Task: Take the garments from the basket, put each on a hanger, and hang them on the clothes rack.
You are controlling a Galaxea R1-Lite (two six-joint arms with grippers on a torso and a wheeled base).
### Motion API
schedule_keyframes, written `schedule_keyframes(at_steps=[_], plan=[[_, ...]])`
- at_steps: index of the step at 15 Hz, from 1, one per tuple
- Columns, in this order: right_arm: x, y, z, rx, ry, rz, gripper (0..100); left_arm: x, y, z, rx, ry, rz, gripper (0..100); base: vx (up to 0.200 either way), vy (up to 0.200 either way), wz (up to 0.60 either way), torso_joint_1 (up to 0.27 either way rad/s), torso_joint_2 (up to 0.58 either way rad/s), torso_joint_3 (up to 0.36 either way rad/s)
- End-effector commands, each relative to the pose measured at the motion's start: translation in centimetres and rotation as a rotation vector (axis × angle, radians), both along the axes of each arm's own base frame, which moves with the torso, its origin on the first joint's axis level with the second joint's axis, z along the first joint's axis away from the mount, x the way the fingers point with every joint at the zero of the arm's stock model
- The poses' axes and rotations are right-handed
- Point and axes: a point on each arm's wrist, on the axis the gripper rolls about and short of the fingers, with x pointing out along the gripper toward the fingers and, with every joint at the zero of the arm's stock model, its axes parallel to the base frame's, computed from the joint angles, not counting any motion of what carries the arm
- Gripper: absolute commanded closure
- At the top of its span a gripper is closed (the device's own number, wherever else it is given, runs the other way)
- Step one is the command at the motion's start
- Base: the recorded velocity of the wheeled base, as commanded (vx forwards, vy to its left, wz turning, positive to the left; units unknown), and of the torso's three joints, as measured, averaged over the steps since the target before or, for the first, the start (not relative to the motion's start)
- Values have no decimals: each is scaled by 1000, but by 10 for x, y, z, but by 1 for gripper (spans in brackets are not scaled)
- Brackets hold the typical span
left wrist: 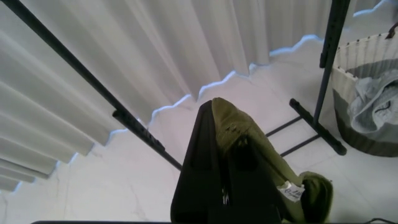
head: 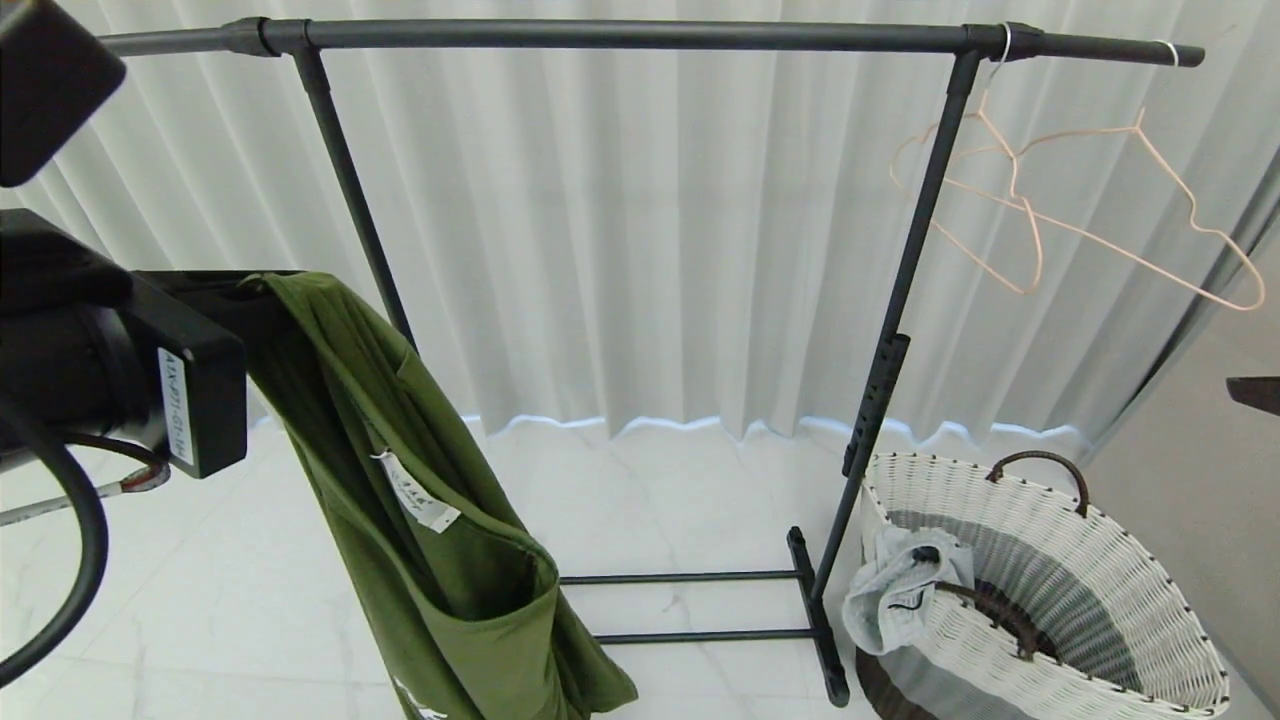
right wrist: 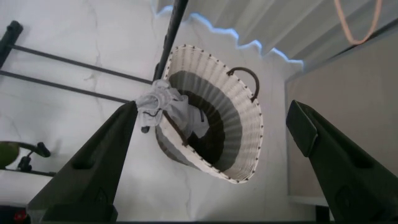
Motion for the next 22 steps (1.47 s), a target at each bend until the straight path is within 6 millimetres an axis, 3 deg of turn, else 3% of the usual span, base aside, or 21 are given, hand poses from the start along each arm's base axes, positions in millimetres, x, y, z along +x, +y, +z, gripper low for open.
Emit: schedule_keyframes(at_steps=[1, 10, 15, 22], plan=[[0, 0, 0, 0, 1, 0, 0, -2, 2, 1, -4, -5, 1, 100, 0, 0, 0, 207, -491, -276], [10, 3, -4, 16, -37, 13, 0, -4, 3, 1, -7, -9, -2, 100, 0, 0, 0, 219, -489, -274], [13, 4, -7, 15, -50, 12, 0, -6, 5, -6, 34, -2, -8, 100, 0, 0, 0, 40, -77, -46], [14, 1, -8, 14, -48, -3, 0, -8, 6, -10, 38, 4, -8, 100, 0, -200, 0, 7, -3, 1]])
